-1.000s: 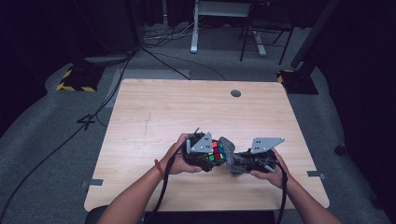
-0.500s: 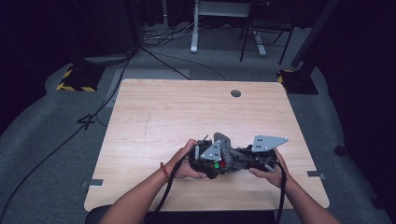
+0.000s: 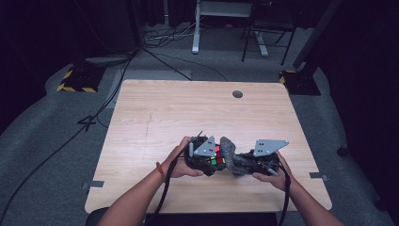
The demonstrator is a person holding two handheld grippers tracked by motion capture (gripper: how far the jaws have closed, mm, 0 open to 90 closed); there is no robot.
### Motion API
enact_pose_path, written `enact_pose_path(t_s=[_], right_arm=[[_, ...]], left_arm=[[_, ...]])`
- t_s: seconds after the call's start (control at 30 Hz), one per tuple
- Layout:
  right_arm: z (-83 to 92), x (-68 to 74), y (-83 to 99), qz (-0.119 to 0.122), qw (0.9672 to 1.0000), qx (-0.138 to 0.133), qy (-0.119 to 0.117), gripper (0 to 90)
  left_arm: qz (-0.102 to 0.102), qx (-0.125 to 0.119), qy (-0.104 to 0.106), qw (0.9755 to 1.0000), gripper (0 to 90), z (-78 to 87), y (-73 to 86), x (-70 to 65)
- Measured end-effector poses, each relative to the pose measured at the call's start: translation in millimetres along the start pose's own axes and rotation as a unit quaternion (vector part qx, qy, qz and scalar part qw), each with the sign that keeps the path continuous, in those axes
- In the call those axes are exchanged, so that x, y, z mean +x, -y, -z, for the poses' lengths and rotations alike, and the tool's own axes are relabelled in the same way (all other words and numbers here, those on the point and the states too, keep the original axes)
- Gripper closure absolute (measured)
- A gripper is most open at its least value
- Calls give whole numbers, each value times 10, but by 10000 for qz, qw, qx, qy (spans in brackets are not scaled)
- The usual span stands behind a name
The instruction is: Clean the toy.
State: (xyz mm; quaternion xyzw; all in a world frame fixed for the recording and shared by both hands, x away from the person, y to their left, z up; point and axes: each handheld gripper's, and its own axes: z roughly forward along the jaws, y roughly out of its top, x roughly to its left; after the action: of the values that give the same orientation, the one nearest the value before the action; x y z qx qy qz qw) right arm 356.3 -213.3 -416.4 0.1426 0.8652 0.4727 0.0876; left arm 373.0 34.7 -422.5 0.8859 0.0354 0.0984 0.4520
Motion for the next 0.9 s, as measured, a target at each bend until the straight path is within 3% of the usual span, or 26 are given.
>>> enact_pose_path(t_s=[0.07,0.27,0.47,0.53,0.6,0.73,0.9], right_arm=[[13,33,-34,9,9999,-146,-59,784],[12,53,-82,84,9995,-252,192,783],[-19,-119,46,-293,9989,-28,352,783],[-45,-177,109,-383,9983,165,397,783],[-86,-228,182,-570,9974,320,310,784],[-179,-236,240,-623,9966,534,42,783],[-136,-180,180,-518,9984,219,-111,783]], left_arm=[[-13,76,56,10000,335,-47,4,-12],[-30,165,230,9996,335,-161,10,-64],[5,-32,175,9998,335,-91,-16,-53],[39,-151,204,9997,335,-50,-17,-39],[15,-259,181,9995,335,-11,-29,-38],[10,-447,215,9988,335,19,-55,-47],[21,-398,222,9990,334,-1,-23,-31]])
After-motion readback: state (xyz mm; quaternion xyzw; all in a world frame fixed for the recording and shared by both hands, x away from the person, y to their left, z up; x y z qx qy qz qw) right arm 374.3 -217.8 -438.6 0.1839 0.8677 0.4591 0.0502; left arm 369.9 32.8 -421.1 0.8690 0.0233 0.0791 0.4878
